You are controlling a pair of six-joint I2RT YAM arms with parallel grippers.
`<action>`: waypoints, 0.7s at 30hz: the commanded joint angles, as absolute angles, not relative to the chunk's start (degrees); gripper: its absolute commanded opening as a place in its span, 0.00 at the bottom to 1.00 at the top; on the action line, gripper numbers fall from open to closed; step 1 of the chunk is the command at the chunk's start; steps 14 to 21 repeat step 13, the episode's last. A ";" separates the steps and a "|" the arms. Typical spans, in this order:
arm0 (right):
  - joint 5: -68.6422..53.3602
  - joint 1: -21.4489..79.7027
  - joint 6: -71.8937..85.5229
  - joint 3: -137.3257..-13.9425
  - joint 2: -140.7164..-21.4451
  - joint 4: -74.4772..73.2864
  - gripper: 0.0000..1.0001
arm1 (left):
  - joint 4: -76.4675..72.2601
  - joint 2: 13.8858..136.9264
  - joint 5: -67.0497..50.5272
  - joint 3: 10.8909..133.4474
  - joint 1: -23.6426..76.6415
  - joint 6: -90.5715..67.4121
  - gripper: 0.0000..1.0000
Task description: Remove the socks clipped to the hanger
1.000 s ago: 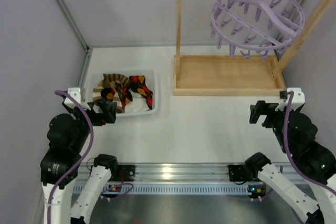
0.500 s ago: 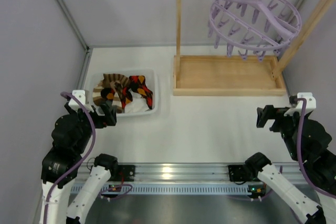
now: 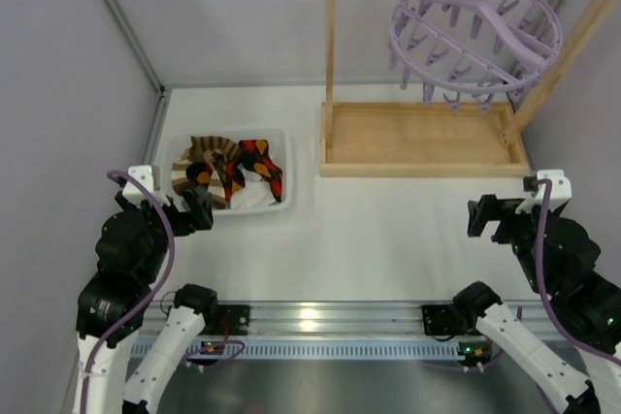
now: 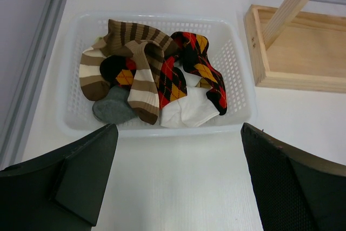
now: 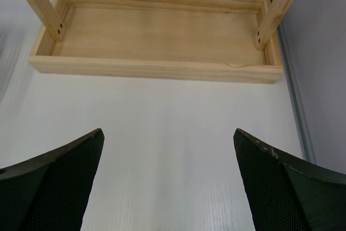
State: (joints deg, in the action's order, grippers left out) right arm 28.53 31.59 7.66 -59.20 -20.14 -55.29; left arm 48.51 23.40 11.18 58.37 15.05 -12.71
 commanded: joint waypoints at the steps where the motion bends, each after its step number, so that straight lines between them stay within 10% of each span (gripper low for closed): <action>1: 27.42 31.38 8.09 -58.71 -20.48 -51.95 0.99 | 48.08 23.82 12.22 58.54 15.20 -13.54 0.99; 21: 26.89 31.46 8.96 -58.18 -20.65 -50.98 1.00 | 48.08 23.73 12.57 58.53 15.21 -13.18 0.99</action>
